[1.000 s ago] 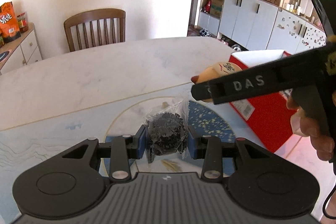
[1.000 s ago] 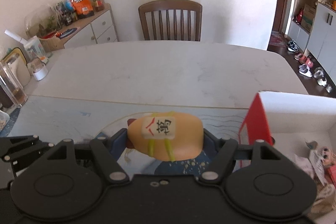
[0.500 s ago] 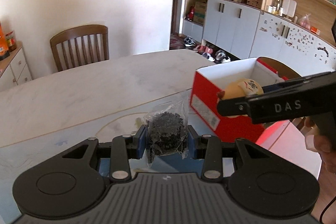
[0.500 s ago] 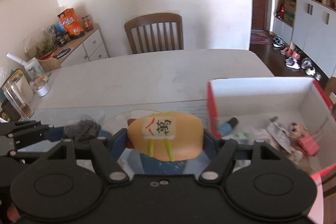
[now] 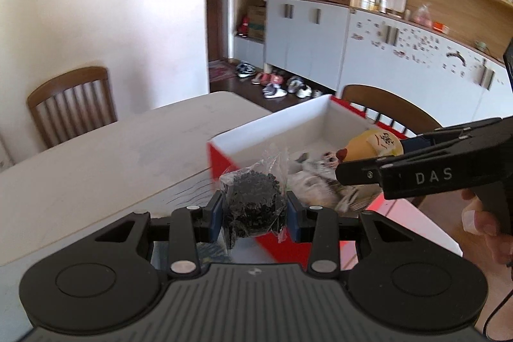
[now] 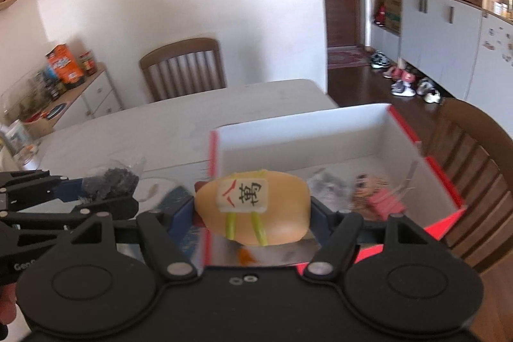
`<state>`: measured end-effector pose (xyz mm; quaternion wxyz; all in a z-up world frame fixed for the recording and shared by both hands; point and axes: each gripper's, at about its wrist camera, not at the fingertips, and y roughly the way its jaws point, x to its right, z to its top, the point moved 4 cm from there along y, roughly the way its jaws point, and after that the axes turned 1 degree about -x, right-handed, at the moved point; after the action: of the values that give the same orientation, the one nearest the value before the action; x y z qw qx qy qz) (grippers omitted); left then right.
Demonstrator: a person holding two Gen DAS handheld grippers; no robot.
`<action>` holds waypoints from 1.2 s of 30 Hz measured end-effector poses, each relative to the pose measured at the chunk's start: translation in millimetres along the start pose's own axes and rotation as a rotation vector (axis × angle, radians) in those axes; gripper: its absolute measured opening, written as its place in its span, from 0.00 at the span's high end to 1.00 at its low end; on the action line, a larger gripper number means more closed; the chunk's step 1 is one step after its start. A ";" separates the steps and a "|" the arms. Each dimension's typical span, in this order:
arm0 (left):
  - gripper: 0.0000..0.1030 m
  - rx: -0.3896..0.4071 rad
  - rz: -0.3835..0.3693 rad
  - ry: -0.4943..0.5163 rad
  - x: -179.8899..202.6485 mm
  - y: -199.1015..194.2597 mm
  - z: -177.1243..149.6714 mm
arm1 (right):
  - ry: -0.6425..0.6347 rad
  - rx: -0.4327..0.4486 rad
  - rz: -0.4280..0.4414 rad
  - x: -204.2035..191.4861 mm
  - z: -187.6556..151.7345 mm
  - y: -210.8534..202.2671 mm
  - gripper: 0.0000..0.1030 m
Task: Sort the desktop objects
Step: 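Carry the mesh bag in the left tool while the right tool carries the plush to the box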
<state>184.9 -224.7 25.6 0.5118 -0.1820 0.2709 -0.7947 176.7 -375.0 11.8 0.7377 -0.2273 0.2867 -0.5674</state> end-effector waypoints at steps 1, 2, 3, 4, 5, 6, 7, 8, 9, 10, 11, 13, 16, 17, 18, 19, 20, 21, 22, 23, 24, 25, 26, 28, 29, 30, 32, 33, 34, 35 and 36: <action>0.63 -0.001 -0.007 0.009 6.8 4.0 2.7 | 0.004 0.002 -0.009 6.1 0.4 0.0 0.30; 0.63 -0.001 -0.015 0.019 13.5 8.5 6.5 | 0.010 0.005 -0.020 14.7 1.4 -0.1 0.30; 0.63 -0.004 -0.021 0.029 20.0 13.5 10.0 | 0.014 0.007 -0.031 21.4 2.1 0.5 0.30; 0.63 -0.006 -0.025 0.038 25.2 17.6 12.6 | 0.016 0.009 -0.043 28.3 3.2 1.4 0.30; 0.63 -0.010 -0.029 0.044 29.3 22.4 15.0 | 0.016 0.011 -0.054 36.2 4.0 2.5 0.30; 0.63 -0.017 -0.032 0.050 32.9 26.6 16.2 | 0.017 0.011 -0.067 43.8 5.0 3.7 0.30; 0.63 -0.027 -0.035 0.054 37.4 32.0 17.1 | 0.020 0.010 -0.076 50.5 5.6 5.2 0.30; 0.63 -0.040 -0.035 0.058 41.3 38.4 18.4 | 0.023 0.008 -0.081 56.7 6.2 6.9 0.29; 0.63 -0.050 -0.034 0.064 44.5 43.5 18.0 | 0.023 0.004 -0.085 63.7 6.8 9.8 0.29; 0.63 -0.059 -0.031 0.072 48.4 49.1 18.1 | 0.024 0.000 -0.091 70.5 7.4 11.7 0.29; 0.63 -0.069 -0.025 0.083 51.3 55.1 18.1 | 0.027 -0.006 -0.096 76.4 7.7 15.2 0.29; 0.63 -0.083 -0.019 0.101 55.9 64.7 19.0 | 0.030 -0.016 -0.090 85.0 8.4 21.9 0.29; 0.63 -0.103 -0.017 0.121 60.8 81.3 23.1 | 0.024 -0.034 -0.086 91.8 7.5 32.3 0.29; 0.63 -0.112 -0.018 0.125 62.5 87.7 24.0 | 0.024 -0.042 -0.087 94.1 6.8 36.3 0.29; 0.63 -0.120 -0.015 0.128 61.7 91.8 23.4 | 0.021 -0.051 -0.088 95.9 5.3 40.1 0.29; 0.63 -0.130 -0.013 0.131 62.5 97.4 24.2 | 0.016 -0.058 -0.084 95.9 4.6 44.3 0.29; 0.63 -0.143 -0.014 0.132 64.4 102.9 24.6 | 0.013 -0.066 -0.082 96.8 4.1 48.8 0.29; 0.63 -0.151 -0.015 0.132 66.7 107.9 26.3 | 0.011 -0.075 -0.084 98.4 3.4 53.8 0.29; 0.63 -0.160 -0.018 0.132 67.6 112.6 27.6 | 0.006 -0.081 -0.082 99.3 2.8 56.8 0.29; 0.63 -0.176 -0.025 0.132 68.6 118.1 28.0 | 0.003 -0.089 -0.085 100.9 2.2 61.5 0.29; 0.63 -0.188 -0.028 0.130 68.9 122.4 28.0 | -0.001 -0.097 -0.092 101.8 2.4 64.9 0.29; 0.63 -0.200 -0.025 0.129 69.1 127.4 27.6 | -0.005 -0.103 -0.096 103.6 2.4 68.7 0.29; 0.63 -0.211 -0.025 0.127 69.0 130.8 26.6 | -0.006 -0.108 -0.095 105.0 1.8 72.4 0.29; 0.62 -0.233 -0.029 0.115 66.2 135.1 23.0 | 0.002 -0.117 -0.090 107.4 0.7 78.4 0.29; 0.62 -0.241 -0.028 0.110 66.0 138.0 22.1 | 0.005 -0.121 -0.087 109.7 1.0 82.1 0.29; 0.62 -0.250 -0.028 0.107 66.2 140.7 21.3 | 0.006 -0.123 -0.083 110.6 0.4 84.9 0.29; 0.62 -0.266 -0.031 0.103 66.7 144.6 18.6 | 0.002 -0.130 -0.080 111.2 -1.3 90.0 0.29; 0.63 -0.275 -0.034 0.101 66.7 146.3 17.4 | -0.003 -0.134 -0.079 111.1 -2.2 92.8 0.29; 0.62 -0.287 -0.038 0.099 66.5 148.2 16.0 | -0.007 -0.139 -0.076 113.2 -1.8 96.3 0.29; 0.62 -0.296 -0.037 0.099 66.4 149.8 14.4 | -0.009 -0.145 -0.075 113.5 -2.2 99.1 0.29; 0.62 -0.301 -0.032 0.100 66.9 151.1 12.5 | -0.011 -0.151 -0.080 114.1 -3.5 101.7 0.29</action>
<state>272.6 -338.5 -56.9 0.4521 -0.2212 0.4090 -0.7611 268.0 -459.7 -76.7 0.6968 -0.2967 0.3155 -0.5717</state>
